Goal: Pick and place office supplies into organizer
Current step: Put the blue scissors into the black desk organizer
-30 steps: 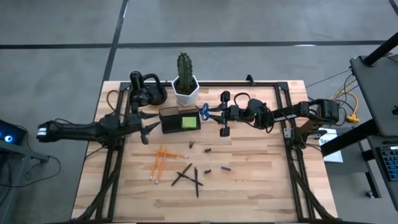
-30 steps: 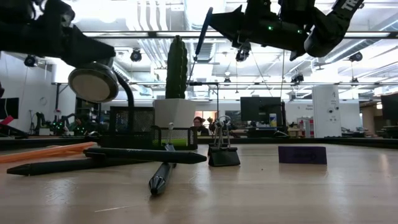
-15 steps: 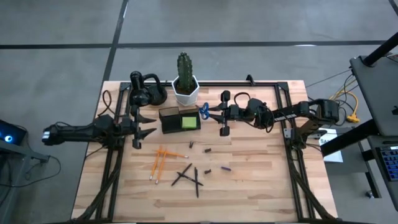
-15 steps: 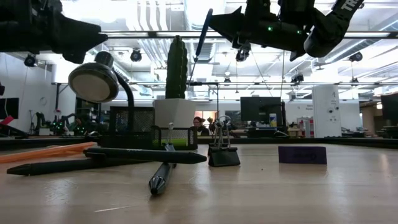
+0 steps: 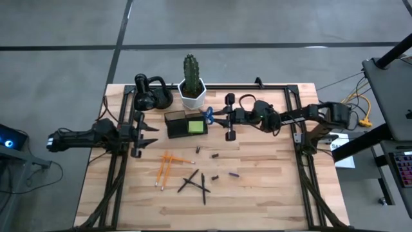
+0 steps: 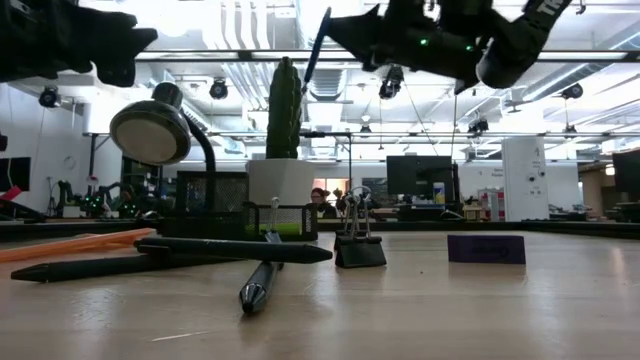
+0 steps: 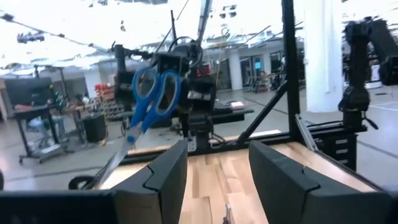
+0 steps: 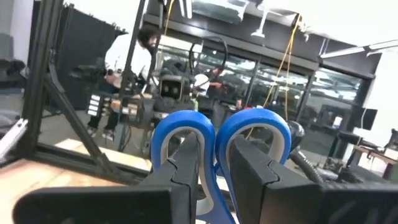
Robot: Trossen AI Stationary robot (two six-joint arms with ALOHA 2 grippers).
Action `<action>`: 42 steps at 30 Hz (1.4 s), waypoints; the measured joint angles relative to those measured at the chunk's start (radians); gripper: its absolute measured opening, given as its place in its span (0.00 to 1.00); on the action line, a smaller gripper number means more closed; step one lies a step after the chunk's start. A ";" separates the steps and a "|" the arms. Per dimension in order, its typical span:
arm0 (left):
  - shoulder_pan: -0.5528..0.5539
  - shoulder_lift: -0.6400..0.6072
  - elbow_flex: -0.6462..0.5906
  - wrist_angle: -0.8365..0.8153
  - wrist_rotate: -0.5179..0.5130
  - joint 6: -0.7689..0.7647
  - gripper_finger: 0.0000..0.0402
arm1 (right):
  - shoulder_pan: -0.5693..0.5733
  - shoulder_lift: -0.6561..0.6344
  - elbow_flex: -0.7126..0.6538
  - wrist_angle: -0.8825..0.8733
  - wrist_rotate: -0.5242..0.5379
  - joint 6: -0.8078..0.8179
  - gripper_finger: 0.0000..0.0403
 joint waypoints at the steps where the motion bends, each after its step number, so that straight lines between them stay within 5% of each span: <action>1: 0.000 -0.002 0.000 -0.004 0.001 0.000 0.39 | -0.003 0.023 0.023 -0.001 -0.002 -0.005 0.13; 16: 0.000 -0.050 -0.001 -0.075 0.003 -0.006 0.39 | -0.028 0.241 0.286 -0.021 -0.051 0.146 0.13; 23: 0.000 -0.046 -0.001 -0.076 0.003 -0.007 0.39 | -0.043 0.249 0.378 -0.222 -0.049 0.208 0.13; 42: 0.000 -0.041 -0.001 -0.074 0.003 -0.007 0.39 | -0.058 0.249 0.455 -0.254 -0.050 0.339 0.13</action>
